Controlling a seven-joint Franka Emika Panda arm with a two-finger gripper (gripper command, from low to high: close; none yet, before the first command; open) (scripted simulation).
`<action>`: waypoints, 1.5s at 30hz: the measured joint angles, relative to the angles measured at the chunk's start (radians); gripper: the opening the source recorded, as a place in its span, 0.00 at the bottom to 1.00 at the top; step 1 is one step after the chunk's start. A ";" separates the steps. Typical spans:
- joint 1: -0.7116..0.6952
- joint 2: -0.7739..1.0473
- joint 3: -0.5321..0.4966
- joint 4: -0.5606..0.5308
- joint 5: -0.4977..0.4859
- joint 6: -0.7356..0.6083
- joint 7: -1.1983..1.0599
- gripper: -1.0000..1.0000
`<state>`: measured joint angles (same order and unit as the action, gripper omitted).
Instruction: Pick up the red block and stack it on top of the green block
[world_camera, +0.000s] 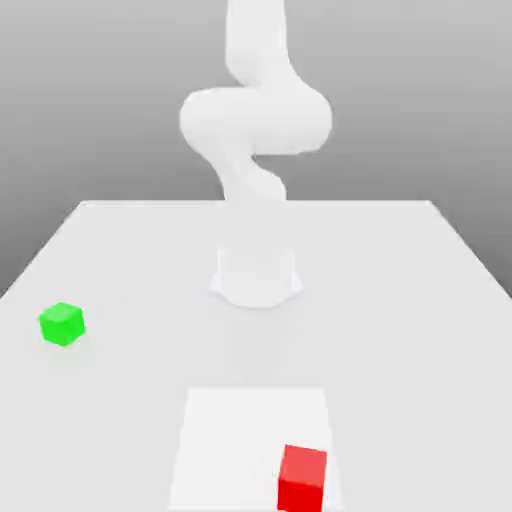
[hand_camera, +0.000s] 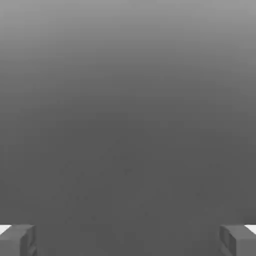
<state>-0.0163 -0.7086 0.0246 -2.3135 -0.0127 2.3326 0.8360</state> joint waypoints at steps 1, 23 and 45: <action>-0.007 0.039 0.011 -0.006 -0.006 0.014 0.016 0.50; -0.040 0.837 0.119 -0.126 -0.084 0.305 0.311 0.50; -0.088 0.906 0.074 -0.172 -0.075 0.346 0.255 0.00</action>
<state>-0.1045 0.1975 0.0981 -2.4851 -0.0881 2.6787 1.0910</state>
